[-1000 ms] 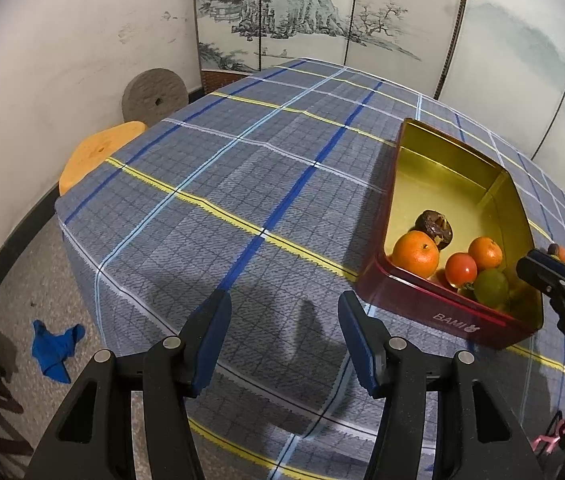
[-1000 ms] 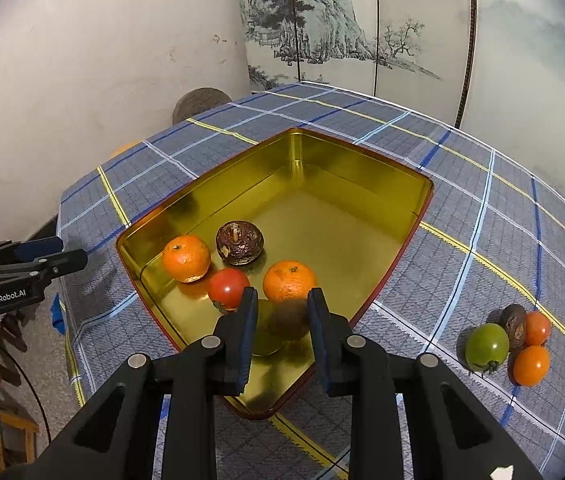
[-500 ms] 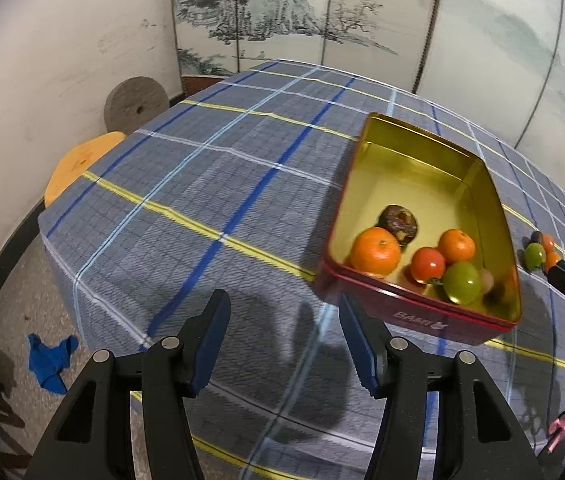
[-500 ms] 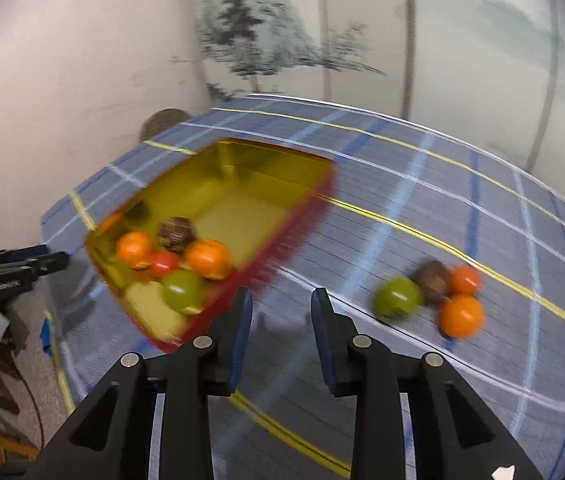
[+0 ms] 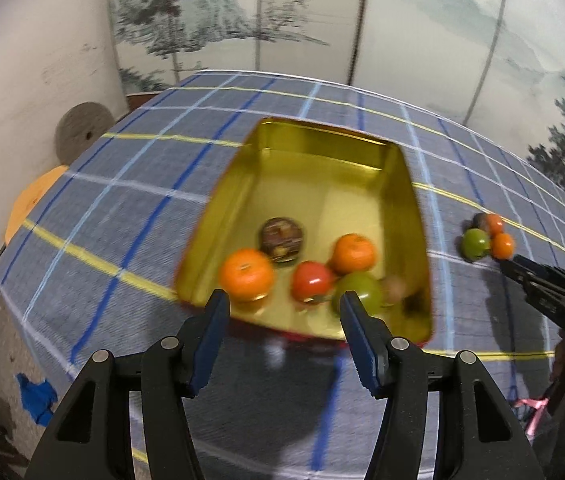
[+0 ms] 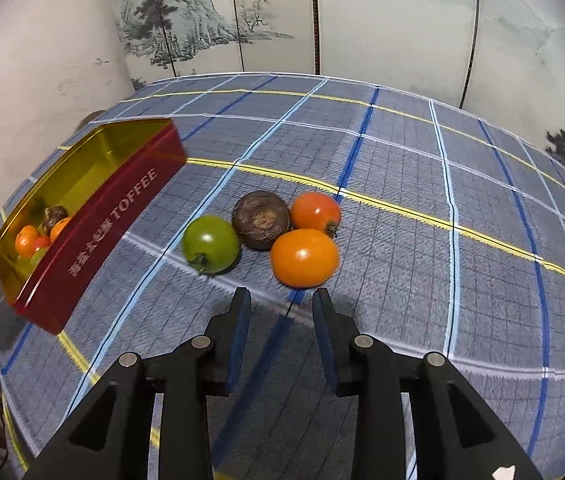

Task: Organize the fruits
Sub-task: 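Move the open right gripper back toward the remaining fruits, then grasp the orange tangerine with the right gripper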

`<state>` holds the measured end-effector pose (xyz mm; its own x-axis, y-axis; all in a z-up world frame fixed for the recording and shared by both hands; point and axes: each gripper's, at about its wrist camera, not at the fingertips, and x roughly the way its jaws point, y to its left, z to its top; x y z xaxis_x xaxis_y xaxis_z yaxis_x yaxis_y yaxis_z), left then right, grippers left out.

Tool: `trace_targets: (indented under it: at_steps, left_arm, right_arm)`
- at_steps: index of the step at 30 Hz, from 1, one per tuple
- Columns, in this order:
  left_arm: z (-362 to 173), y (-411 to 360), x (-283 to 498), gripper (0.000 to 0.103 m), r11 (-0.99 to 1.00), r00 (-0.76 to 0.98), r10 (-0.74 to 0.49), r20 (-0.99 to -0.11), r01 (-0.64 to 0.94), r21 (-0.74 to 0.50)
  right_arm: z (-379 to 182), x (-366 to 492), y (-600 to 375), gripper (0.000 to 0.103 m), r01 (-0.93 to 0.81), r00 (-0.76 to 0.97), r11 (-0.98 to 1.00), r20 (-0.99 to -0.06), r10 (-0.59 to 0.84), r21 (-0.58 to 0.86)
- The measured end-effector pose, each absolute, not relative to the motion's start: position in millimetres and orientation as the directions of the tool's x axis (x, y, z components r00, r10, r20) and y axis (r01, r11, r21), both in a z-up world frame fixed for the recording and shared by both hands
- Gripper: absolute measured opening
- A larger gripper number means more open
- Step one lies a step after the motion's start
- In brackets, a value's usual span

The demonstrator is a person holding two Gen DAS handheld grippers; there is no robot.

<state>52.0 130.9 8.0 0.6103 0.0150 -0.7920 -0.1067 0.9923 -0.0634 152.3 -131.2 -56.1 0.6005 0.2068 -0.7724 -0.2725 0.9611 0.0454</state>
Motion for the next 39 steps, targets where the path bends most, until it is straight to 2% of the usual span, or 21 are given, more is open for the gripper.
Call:
trace_targets:
  at_steps: [3,9,23,39]
  left_arm:
    - [11.5,113.0,63.5,0.059,0.996,0.608,-0.006,-0.794,-0.068,-0.06]
    - [15.2,76.3,86.5,0.059,0.999,0.601,-0.039,-0.798,0.009,-0.042]
    - [-2.2,4.0,116.2,0.061,0.992,0.564,-0.093,-0.821,0.127,-0.025]
    - [-7.5,-49.1,138.8,0.061,0.98,0.594,-0.105,-0.797,0.197,0.018]
  right_arm:
    - [-56.7,160.9,-131.2,0.035,-0.27,0.609,0.962,-0.769,0.193,0.027]
    - [-60.4,176.2,-133.2,0.037,-0.273,0.596,0.961,-0.779,0.193,0.028]
    - [-66.7,177.4,-144.9,0.035,-0.276,0.601,0.959,-0.768,0.222,0.061]
    - [-66.5,149.9,-233.1,0.035,-0.094,0.646,0.996,-0.76,0.068,0.009]
